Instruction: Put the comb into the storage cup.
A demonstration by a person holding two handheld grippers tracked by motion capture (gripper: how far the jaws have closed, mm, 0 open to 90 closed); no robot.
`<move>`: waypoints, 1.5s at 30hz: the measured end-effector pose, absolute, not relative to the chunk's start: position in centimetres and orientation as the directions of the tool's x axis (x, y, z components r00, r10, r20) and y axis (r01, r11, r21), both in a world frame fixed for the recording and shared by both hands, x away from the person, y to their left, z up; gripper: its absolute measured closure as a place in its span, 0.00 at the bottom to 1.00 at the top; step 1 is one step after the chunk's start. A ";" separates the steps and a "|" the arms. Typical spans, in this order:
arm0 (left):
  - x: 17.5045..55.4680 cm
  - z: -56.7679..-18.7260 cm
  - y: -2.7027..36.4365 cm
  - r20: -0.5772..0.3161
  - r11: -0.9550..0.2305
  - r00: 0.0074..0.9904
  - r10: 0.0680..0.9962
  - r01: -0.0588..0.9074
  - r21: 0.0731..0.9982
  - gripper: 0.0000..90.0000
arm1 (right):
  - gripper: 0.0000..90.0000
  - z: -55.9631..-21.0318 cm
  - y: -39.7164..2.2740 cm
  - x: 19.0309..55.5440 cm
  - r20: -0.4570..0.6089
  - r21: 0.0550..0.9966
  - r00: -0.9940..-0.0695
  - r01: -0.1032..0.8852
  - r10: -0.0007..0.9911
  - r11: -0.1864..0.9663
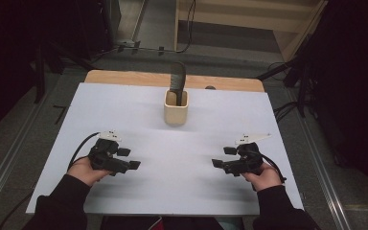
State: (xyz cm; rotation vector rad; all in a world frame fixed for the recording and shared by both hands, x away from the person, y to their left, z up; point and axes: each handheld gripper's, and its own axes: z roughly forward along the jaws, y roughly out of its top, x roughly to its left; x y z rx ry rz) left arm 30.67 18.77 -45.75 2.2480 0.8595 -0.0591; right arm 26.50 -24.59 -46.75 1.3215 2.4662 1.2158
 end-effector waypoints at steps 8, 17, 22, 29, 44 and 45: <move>30.0 -45.6 18.7 -0.277 -0.526 0.788 0.550 0.585 0.618 0.33 | 0.25 -46.7 -25.7 25.5 0.267 0.686 -0.605 0.666 0.750 0.293; 29.9 -45.8 19.1 -0.278 -0.526 0.786 0.552 0.587 0.616 0.33 | 0.25 -47.2 -27.2 24.9 0.277 0.672 -0.569 0.691 0.774 0.267; 29.8 -45.8 19.2 -0.278 -0.522 0.783 0.556 0.590 0.616 0.33 | 0.25 -47.4 -27.2 24.9 0.277 0.668 -0.573 0.692 0.771 0.273; 29.9 -45.8 19.3 -0.278 -0.525 0.784 0.555 0.589 0.614 0.33 | 0.25 -47.5 -27.1 25.0 0.276 0.667 -0.574 0.692 0.771 0.276; 29.9 -45.8 19.3 -0.278 -0.527 0.785 0.554 0.589 0.613 0.33 | 0.25 -47.5 -27.0 25.0 0.269 0.666 -0.585 0.687 0.765 0.292; 29.9 -45.8 19.3 -0.278 -0.526 0.785 0.554 0.589 0.613 0.33 | 0.25 -47.5 -26.9 25.0 0.267 0.665 -0.585 0.687 0.765 0.293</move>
